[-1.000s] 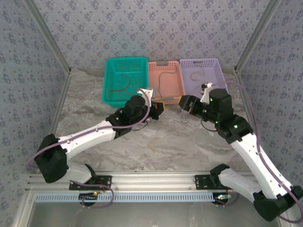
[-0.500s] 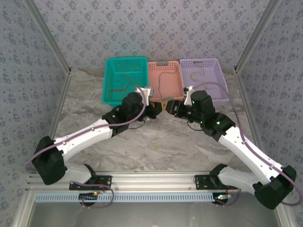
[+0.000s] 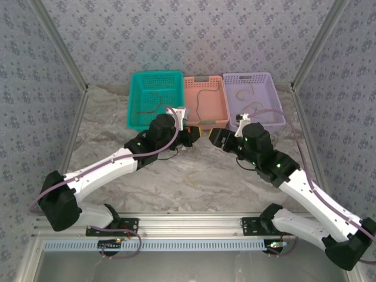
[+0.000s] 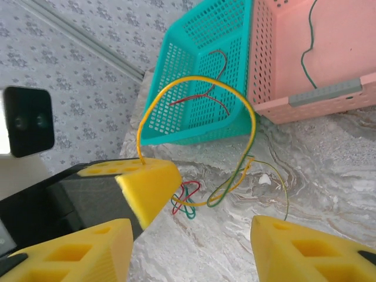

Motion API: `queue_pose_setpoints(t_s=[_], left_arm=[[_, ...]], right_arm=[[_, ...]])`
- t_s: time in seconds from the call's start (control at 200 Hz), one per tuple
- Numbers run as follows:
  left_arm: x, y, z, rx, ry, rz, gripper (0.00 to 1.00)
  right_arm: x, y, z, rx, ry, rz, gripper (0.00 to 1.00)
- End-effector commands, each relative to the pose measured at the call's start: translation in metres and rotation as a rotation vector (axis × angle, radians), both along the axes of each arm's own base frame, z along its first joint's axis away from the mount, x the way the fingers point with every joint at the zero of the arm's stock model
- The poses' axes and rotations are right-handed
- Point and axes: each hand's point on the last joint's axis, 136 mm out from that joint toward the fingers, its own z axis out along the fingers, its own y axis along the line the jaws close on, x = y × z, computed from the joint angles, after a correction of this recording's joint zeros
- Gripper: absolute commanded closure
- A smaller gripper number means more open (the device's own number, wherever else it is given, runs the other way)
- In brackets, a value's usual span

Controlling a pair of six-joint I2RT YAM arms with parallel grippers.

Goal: Untangle the cables

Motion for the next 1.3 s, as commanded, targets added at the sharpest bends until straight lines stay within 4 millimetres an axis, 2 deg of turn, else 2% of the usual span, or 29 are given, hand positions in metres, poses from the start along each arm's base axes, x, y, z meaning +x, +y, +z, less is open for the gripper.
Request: queue_pose_setpoints(t_s=[0.0, 0.155, 0.26, 0.34, 0.38, 0.52, 0.54, 0.565, 0.635, 0.705, 0.854, 0.984, 1.049, 1.129, 1.299], left_arm=[[-0.001, 0.001, 0.031, -0.046, -0.045, -0.012, 1.0], [-0.002, 0.001, 0.034, -0.05, -0.046, -0.019, 1.0], [-0.004, 0.002, 0.034, -0.046, -0.047, -0.018, 1.0], [-0.005, 0.006, 0.037, -0.042, -0.055, -0.013, 1.0], [-0.005, 0.007, 0.037, -0.036, -0.056, -0.011, 1.0], [-0.007, 0.012, 0.035, -0.007, -0.053, -0.007, 1.0], [-0.007, 0.011, 0.034, -0.003, -0.049, -0.008, 1.0], [-0.007, 0.011, 0.033, -0.001, -0.047, -0.011, 1.0], [-0.007, 0.009, 0.031, 0.003, -0.039, -0.017, 1.0], [-0.007, 0.007, 0.03, 0.011, -0.031, -0.025, 1.0], [-0.005, 0.007, 0.024, 0.052, -0.018, -0.021, 1.0], [-0.003, 0.006, 0.024, 0.059, -0.015, -0.025, 1.0], [-0.003, 0.003, 0.024, 0.064, -0.012, -0.029, 1.0], [-0.001, 0.0, 0.022, 0.067, -0.007, -0.036, 1.0], [0.004, -0.003, 0.018, 0.08, 0.003, -0.023, 1.0]], right_arm=[[0.015, 0.01, -0.01, -0.003, 0.007, -0.006, 0.5], [0.033, 0.025, -0.012, 0.001, -0.004, 0.004, 0.56], [0.044, 0.023, -0.007, -0.034, -0.013, -0.015, 0.79], [0.048, 0.005, -0.002, -0.131, -0.03, -0.064, 1.0], [0.05, -0.009, 0.004, -0.183, -0.045, -0.107, 1.0], [0.051, -0.056, 0.042, -0.372, -0.156, -0.192, 1.0], [0.052, -0.061, 0.057, -0.385, -0.188, -0.204, 1.0], [0.052, -0.067, 0.065, -0.42, -0.205, -0.209, 1.0], [0.056, -0.074, 0.081, -0.514, -0.249, -0.194, 1.0], [0.06, -0.069, 0.098, -0.605, -0.312, -0.141, 1.0], [0.068, -0.071, 0.099, -0.835, -0.337, -0.101, 1.0], [0.064, -0.052, 0.098, -0.778, -0.357, 0.007, 1.0], [0.058, -0.042, 0.089, -0.742, -0.328, 0.068, 0.88], [0.05, -0.04, 0.079, -0.693, -0.267, 0.096, 0.72], [0.016, -0.043, 0.081, -0.514, -0.24, 0.156, 0.53]])
